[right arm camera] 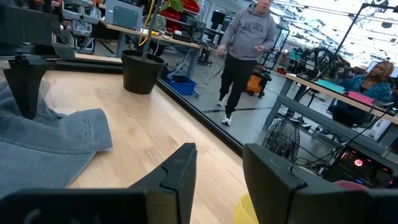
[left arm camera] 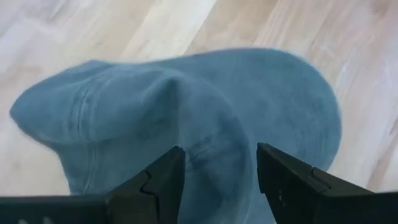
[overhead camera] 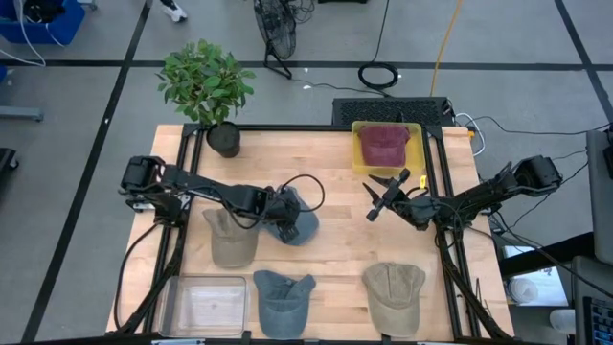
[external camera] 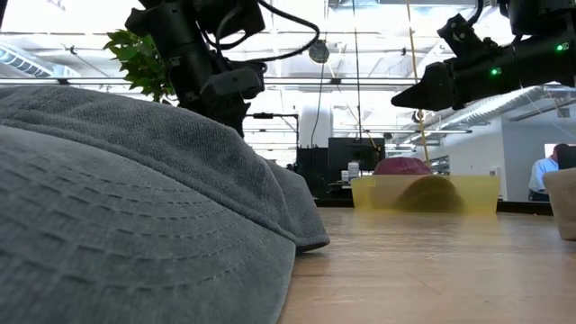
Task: Pick & Place hat
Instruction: Put the gray cap into the transparent bin
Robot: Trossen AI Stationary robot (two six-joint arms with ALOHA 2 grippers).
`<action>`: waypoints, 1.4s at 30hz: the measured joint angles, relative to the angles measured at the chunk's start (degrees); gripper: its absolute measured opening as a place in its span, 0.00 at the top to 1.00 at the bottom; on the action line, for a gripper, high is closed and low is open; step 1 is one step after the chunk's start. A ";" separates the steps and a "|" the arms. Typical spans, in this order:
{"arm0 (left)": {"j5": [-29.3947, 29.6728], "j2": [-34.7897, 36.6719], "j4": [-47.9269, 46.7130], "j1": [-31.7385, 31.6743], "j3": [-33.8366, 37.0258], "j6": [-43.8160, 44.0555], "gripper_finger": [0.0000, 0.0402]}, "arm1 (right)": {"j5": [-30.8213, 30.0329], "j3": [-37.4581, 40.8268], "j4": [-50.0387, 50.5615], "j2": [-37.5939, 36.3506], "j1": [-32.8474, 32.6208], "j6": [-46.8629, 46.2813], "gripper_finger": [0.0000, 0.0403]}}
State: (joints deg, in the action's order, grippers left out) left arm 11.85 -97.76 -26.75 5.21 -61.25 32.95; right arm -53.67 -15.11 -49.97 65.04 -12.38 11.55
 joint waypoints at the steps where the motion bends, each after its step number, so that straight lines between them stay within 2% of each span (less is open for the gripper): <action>1: 0.11 -0.63 0.80 -0.05 -0.08 -0.14 0.51 | 0.00 0.00 0.09 0.00 0.01 0.00 0.70; 14: 0.21 -1.00 0.98 -0.77 0.00 -5.77 0.53 | 0.02 -0.04 1.02 0.02 -0.01 -0.37 0.70; 17: 0.19 -1.00 1.29 -0.57 0.00 -7.04 0.60 | 0.02 -0.04 1.04 0.02 -0.01 -0.37 0.70; 25: 0.14 -1.00 1.50 -0.57 0.00 -11.58 0.93 | 0.02 -0.04 1.04 0.02 0.02 -0.37 0.70; 27: 0.14 -1.00 1.80 -0.57 0.00 -13.28 0.97 | 0.02 -0.04 1.04 0.02 0.00 -0.37 0.70; 33: 0.21 -0.87 6.16 0.61 0.00 -18.89 0.93 | 0.02 -0.04 1.15 0.02 0.02 -0.37 0.70; 39: 0.23 -0.85 7.45 3.85 -2.25 -26.61 0.98 | 0.00 -0.04 1.57 0.02 0.01 -0.37 0.70; 42: 0.19 -0.85 6.55 5.87 -4.45 -28.45 0.95 | 0.00 -0.04 1.59 0.02 0.02 -0.37 0.70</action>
State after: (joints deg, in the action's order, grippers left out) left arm 12.04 -98.61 -20.20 11.08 -65.70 4.50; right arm -53.67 -15.16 -48.38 65.06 -12.36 11.18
